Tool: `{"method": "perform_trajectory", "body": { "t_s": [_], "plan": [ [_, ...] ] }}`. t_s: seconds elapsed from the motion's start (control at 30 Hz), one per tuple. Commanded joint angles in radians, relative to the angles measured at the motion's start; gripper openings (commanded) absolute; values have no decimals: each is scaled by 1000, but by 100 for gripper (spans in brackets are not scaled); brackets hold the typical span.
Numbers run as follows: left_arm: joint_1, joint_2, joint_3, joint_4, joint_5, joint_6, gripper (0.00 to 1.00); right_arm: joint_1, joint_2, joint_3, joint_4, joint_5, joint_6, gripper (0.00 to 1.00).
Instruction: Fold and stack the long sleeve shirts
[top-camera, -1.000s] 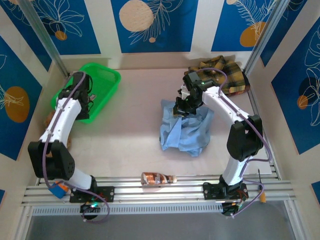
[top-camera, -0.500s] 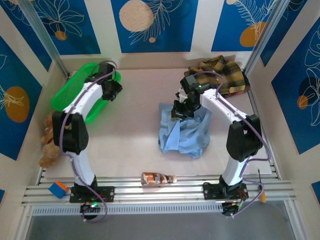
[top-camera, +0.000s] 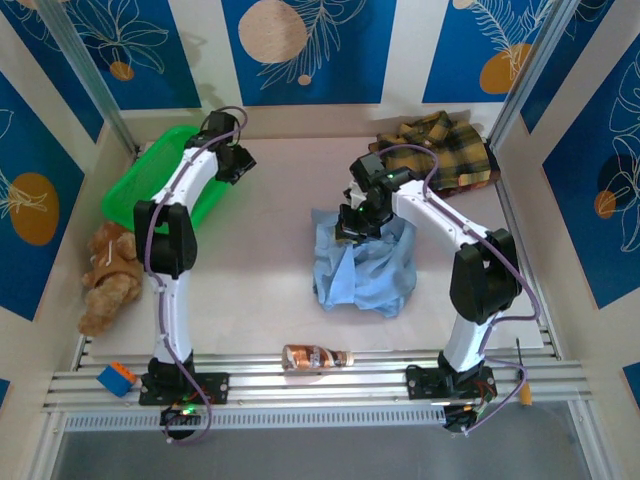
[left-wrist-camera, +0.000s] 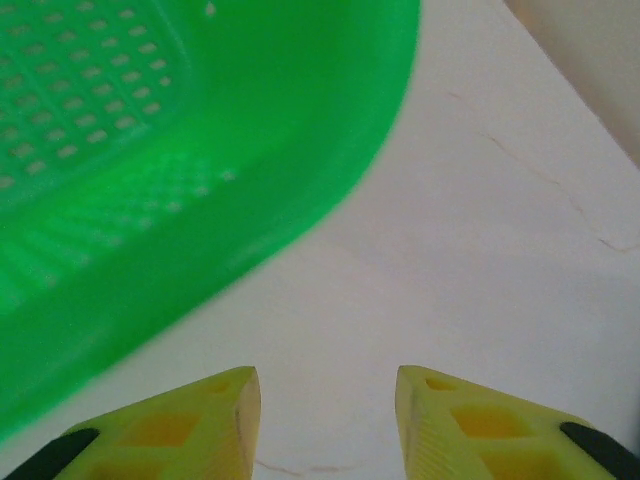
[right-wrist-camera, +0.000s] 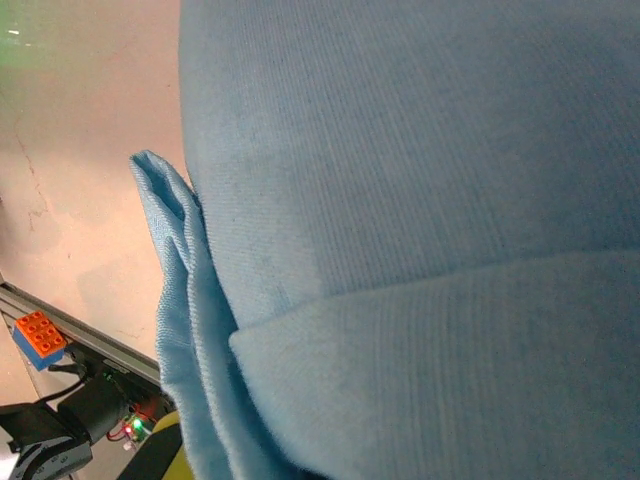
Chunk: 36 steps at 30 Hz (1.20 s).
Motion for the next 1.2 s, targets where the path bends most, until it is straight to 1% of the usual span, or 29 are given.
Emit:
{"method": "perform_trajectory", "body": {
  "t_s": [0.0,0.23,0.33,0.43,0.47,0.53,0.6,0.63,0.67,0.7,0.77,0.83,0.87,0.93,1.07,1.17],
  "plan": [
    [52,62,62,-97,-43,85,42,10,45,63,8,-31,20,5],
    [125,43,63,-130,-118,130,43,36,156,202,-36,-37,4,6],
    [141,28,63,-106,-71,131,46,47,201,257,-47,-44,3,8],
    [132,-6,36,-49,-6,121,56,56,251,313,-56,-61,10,12],
    [124,-22,21,-22,19,118,61,59,269,336,-61,-65,12,18],
    [110,-53,-5,10,53,101,70,61,299,384,-75,-71,14,34],
    [89,-94,-41,38,100,87,76,58,313,441,-94,-55,6,53],
    [78,-119,-61,50,116,77,78,54,312,466,-104,-44,0,60],
    [67,-141,-83,67,135,77,80,47,308,483,-115,-35,-5,71],
    [55,-169,-99,68,144,75,81,35,297,503,-136,-26,-11,74],
    [29,-222,-142,74,165,74,83,12,259,516,-180,-1,-24,76],
    [1,-277,-181,60,172,85,85,-12,189,487,-217,48,-36,79],
    [-21,-308,-211,59,174,94,85,-30,146,458,-234,68,-38,83],
    [-58,-360,-251,35,175,115,86,-65,43,375,-256,99,-40,84],
    [-155,-459,-339,-31,151,185,86,-146,-209,114,-269,125,-17,83],
    [-232,-526,-433,-68,147,237,84,-188,-403,-138,-226,71,16,80]
  ]
}}
